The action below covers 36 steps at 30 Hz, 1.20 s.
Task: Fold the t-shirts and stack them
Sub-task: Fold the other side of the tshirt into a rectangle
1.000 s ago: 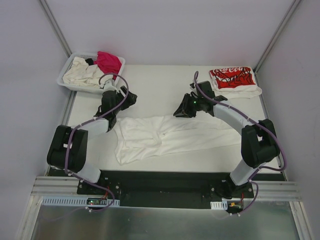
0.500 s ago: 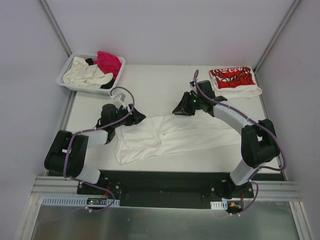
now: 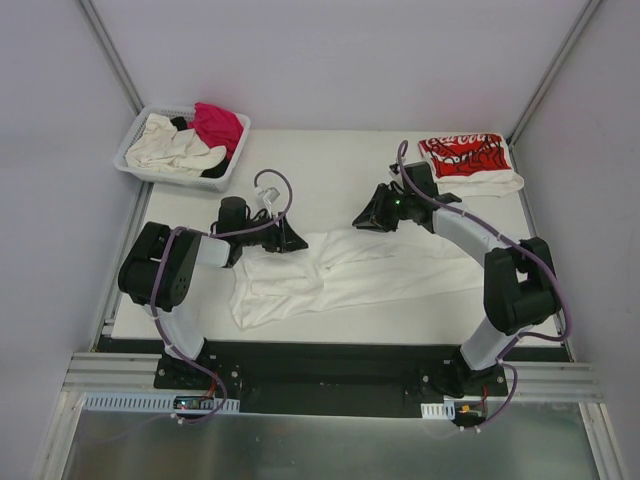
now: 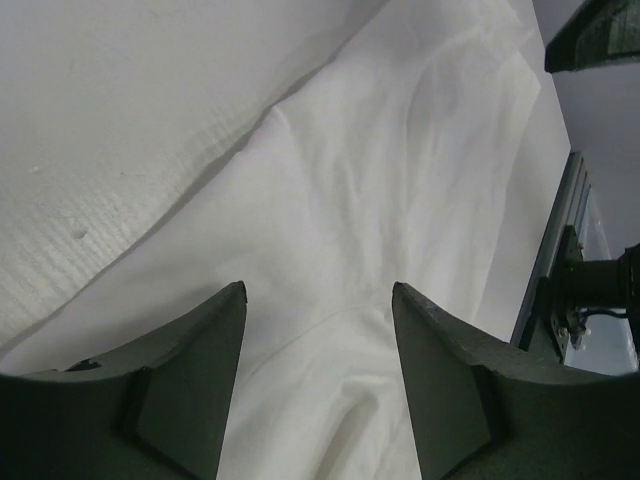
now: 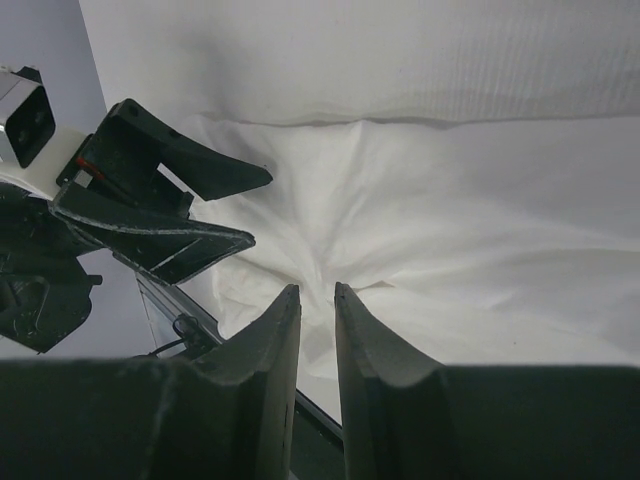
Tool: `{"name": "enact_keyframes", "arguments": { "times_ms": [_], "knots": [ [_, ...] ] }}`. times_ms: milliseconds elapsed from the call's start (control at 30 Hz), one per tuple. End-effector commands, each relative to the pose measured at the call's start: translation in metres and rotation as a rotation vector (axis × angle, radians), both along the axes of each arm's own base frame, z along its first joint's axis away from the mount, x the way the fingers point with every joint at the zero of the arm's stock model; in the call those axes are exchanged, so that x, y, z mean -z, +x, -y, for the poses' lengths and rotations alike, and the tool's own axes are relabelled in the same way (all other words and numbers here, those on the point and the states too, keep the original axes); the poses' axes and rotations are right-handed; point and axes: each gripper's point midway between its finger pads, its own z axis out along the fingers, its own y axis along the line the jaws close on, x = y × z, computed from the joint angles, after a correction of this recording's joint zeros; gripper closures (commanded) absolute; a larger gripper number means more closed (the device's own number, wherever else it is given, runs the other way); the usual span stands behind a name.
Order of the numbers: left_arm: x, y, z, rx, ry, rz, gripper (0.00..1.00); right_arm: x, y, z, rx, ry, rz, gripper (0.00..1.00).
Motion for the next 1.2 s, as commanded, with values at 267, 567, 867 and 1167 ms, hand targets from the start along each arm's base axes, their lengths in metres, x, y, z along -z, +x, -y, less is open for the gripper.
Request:
{"name": "enact_keyframes", "arguments": {
  "times_ms": [267, 567, 867, 1167],
  "knots": [
    [0.015, -0.033, 0.024, 0.287, 0.060, 0.095, 0.37, -0.001, 0.016, 0.001, 0.004, 0.023, -0.032, 0.77],
    [0.046, -0.010, 0.018, 0.093, 0.088, -0.048, 0.40, -0.020, 0.034, 0.011, 0.047, 0.057, -0.008, 0.77],
    [0.048, 0.037, 0.010, -0.044, 0.085, -0.100, 0.41, -0.041, 0.040, 0.039, 0.106, 0.061, 0.030, 0.76],
    [0.016, 0.114, 0.000, -0.136, 0.100, -0.056, 0.41, -0.037, 0.023, 0.039, 0.083, 0.076, 0.002, 0.76]
  ]
}}
